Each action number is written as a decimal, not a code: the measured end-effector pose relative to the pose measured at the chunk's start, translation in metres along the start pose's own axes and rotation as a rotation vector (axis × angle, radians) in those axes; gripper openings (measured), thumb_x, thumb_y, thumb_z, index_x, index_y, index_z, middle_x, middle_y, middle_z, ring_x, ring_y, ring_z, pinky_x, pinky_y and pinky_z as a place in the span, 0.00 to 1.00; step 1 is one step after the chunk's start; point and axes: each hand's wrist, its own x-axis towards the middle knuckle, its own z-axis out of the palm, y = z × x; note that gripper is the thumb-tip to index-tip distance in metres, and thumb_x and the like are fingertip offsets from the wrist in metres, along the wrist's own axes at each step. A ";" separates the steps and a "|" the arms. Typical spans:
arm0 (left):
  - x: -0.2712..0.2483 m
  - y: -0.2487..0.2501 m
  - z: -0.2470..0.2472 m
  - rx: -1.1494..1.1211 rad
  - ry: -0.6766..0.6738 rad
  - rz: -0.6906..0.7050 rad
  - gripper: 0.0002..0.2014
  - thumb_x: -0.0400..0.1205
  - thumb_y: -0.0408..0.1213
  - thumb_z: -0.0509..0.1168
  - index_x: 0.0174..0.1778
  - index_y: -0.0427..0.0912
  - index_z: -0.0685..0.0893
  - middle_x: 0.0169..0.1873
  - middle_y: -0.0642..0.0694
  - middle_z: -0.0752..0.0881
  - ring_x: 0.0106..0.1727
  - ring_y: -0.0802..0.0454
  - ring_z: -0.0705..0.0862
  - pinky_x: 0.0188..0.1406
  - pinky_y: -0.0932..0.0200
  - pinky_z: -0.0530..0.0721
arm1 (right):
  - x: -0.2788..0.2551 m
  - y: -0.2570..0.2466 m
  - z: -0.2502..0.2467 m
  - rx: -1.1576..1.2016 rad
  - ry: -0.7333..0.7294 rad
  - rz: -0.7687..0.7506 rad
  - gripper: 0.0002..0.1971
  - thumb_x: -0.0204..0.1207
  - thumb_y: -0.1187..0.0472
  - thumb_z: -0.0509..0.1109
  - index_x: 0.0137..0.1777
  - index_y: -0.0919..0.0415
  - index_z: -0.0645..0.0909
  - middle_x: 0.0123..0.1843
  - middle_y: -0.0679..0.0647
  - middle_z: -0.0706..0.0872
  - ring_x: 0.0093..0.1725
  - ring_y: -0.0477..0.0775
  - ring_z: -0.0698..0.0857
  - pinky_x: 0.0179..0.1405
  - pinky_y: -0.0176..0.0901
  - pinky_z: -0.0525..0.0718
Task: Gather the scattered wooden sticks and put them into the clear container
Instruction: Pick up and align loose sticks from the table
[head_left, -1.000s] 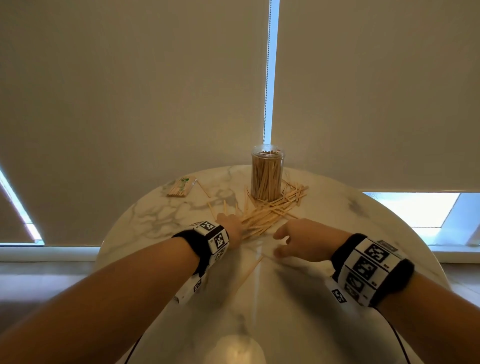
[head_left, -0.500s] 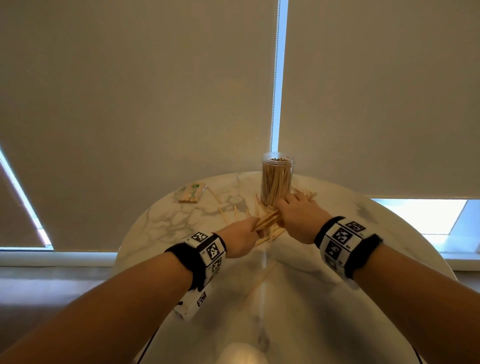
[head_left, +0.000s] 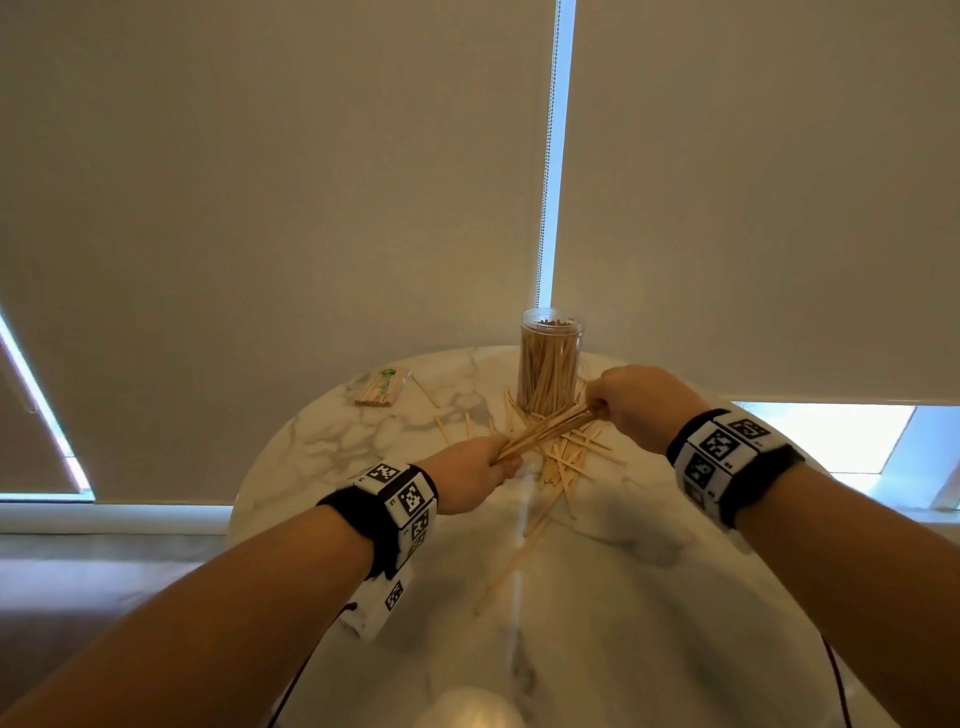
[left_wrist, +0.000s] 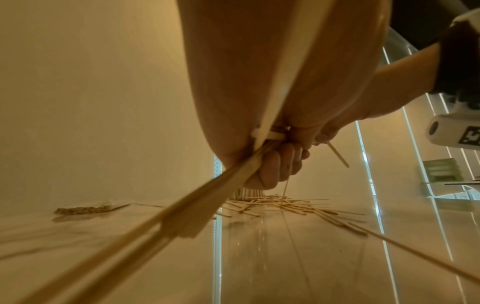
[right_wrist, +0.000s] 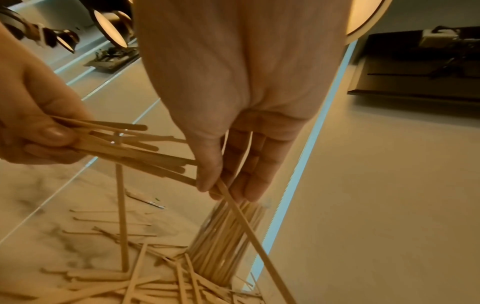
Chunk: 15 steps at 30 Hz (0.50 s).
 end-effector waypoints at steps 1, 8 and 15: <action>0.000 -0.002 -0.001 -0.021 0.012 -0.006 0.11 0.90 0.47 0.54 0.45 0.47 0.74 0.37 0.52 0.77 0.38 0.53 0.75 0.39 0.56 0.72 | -0.001 0.006 0.001 -0.011 0.008 0.042 0.06 0.82 0.62 0.68 0.50 0.51 0.85 0.45 0.47 0.85 0.44 0.51 0.83 0.41 0.39 0.75; 0.009 -0.006 -0.007 -0.432 0.255 -0.036 0.13 0.90 0.50 0.53 0.43 0.48 0.72 0.34 0.50 0.77 0.29 0.56 0.72 0.31 0.57 0.74 | -0.008 0.018 0.000 0.342 0.069 0.325 0.05 0.81 0.63 0.70 0.47 0.56 0.88 0.43 0.50 0.88 0.44 0.53 0.85 0.43 0.42 0.78; 0.022 0.026 -0.004 -0.880 0.451 0.006 0.09 0.90 0.40 0.58 0.52 0.41 0.81 0.37 0.48 0.82 0.29 0.57 0.72 0.26 0.62 0.72 | -0.014 -0.033 -0.011 1.022 0.014 0.258 0.04 0.80 0.62 0.75 0.43 0.60 0.86 0.37 0.55 0.91 0.36 0.51 0.91 0.43 0.45 0.92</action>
